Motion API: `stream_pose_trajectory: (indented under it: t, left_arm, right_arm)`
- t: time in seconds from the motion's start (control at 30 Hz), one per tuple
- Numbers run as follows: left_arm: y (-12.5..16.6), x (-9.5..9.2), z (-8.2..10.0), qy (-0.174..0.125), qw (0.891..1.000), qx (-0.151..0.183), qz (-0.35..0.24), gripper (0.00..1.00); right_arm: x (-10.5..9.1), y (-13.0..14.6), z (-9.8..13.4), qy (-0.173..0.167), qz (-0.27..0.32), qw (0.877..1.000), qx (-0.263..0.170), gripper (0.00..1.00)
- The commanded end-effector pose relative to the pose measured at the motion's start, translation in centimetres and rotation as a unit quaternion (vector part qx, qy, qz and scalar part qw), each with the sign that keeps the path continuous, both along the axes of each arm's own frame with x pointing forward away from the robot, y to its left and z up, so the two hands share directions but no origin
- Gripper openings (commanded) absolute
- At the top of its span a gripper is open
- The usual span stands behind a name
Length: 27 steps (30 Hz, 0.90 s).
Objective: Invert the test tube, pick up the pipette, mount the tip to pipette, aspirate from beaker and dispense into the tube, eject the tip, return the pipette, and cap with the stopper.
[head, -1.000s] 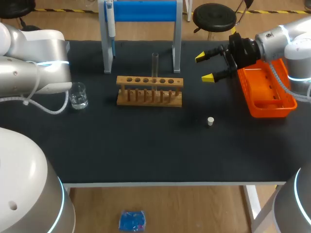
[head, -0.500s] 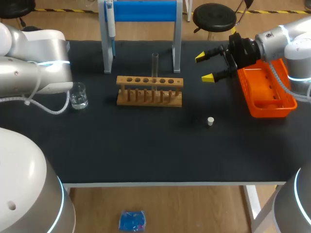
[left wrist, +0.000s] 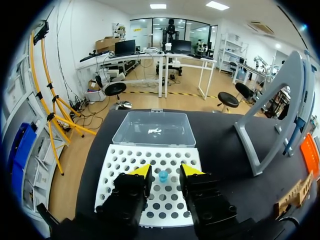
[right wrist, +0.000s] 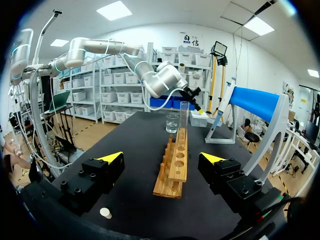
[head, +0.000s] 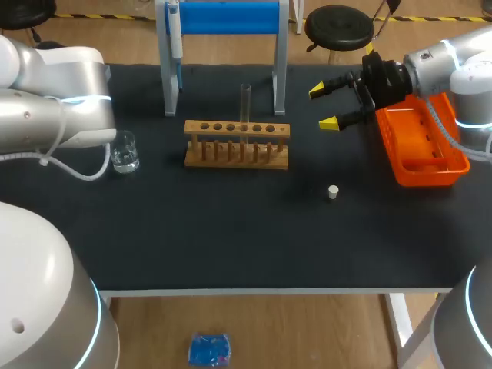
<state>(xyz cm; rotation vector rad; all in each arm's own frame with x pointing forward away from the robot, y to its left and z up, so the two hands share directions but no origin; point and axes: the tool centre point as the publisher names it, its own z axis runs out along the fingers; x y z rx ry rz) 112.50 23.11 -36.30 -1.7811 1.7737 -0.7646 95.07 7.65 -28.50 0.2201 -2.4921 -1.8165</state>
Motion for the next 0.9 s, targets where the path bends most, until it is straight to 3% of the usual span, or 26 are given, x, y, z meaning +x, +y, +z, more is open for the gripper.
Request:
stream_pose_trajectory:
  t: [0.03, 0.5, 0.9]
  left_arm:
    - [0.00, 0.26, -0.08, 0.004, 1.000, 0.001, 0.000, 0.28]
    - [0.12, 0.28, -0.29, 0.010, 1.000, 0.003, 0.002, 0.26]
    - [0.05, 0.18, -0.54, 0.015, 1.000, 0.003, 0.003, 0.00]
  right_arm:
    - [0.07, -0.06, -0.05, 0.000, 0.001, 1.000, 0.000, 1.00]
    - [0.07, -0.06, -0.05, 0.000, 0.001, 1.000, 0.000, 1.00]
    - [0.07, -0.06, -0.05, 0.000, 0.001, 1.000, 0.000, 1.00]
